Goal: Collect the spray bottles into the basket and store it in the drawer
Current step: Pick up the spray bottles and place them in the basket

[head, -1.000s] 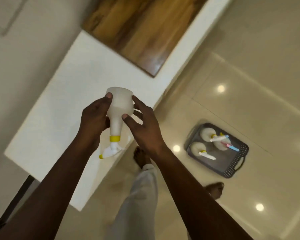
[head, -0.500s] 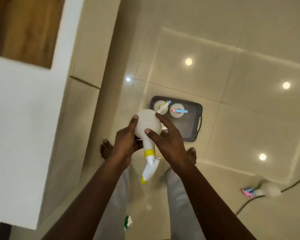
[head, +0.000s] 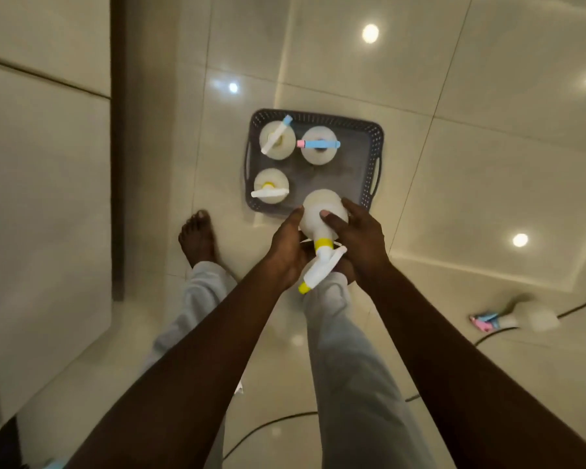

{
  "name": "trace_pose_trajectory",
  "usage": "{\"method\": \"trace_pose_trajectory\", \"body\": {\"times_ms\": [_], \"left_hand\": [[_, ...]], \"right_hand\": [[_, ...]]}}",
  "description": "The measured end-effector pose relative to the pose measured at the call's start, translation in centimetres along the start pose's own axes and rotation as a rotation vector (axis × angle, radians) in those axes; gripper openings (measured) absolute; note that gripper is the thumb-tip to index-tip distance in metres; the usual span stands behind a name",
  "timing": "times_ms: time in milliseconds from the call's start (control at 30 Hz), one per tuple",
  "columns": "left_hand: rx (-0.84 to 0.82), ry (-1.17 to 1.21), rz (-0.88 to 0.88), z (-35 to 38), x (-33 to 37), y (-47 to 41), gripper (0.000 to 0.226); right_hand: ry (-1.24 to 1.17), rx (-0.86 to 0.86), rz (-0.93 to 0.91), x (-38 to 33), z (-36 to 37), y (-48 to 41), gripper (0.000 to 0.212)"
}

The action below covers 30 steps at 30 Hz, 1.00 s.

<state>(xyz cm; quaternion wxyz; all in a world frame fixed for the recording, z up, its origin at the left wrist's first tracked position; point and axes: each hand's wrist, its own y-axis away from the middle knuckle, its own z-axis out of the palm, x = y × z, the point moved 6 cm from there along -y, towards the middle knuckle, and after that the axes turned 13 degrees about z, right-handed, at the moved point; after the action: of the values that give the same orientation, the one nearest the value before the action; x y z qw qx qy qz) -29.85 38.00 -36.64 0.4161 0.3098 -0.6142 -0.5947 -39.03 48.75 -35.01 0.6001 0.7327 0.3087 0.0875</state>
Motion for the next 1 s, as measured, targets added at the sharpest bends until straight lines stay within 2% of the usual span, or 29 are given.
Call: {"method": "trace_pose_trajectory", "body": {"times_ms": [133,300,400,533,667,833,1000], "left_hand": [[0.002,0.018,0.043,0.8,-0.2,-4.9,0.056],[0.022,-0.057,0.125,0.7,0.6,-10.7,0.050],[0.034,-0.083,0.142,0.3,0.7,-13.1,0.047],[0.021,-0.012,0.141,0.2,0.1,-16.4,0.048],[0.005,0.070,0.144,0.9,-0.5,-18.6,0.049],[0.008,0.092,0.144,1.1,-0.6,-19.7,0.049],[0.022,0.012,0.161,0.7,0.2,-18.7,0.037]], "right_hand": [[-0.081,-0.024,0.068,0.1,0.7,-6.3,0.066],[-0.264,-0.124,0.239,0.6,3.3,-11.4,0.066],[-0.258,-0.138,0.256,1.1,4.7,-13.9,0.068],[-0.225,-0.229,0.220,1.5,6.4,-16.7,0.053],[-0.277,-0.228,0.224,1.4,7.0,-18.6,0.049],[-0.237,-0.158,0.286,1.1,7.0,-19.4,0.068],[-0.221,-0.174,0.328,1.1,7.1,-19.4,0.065]]}}
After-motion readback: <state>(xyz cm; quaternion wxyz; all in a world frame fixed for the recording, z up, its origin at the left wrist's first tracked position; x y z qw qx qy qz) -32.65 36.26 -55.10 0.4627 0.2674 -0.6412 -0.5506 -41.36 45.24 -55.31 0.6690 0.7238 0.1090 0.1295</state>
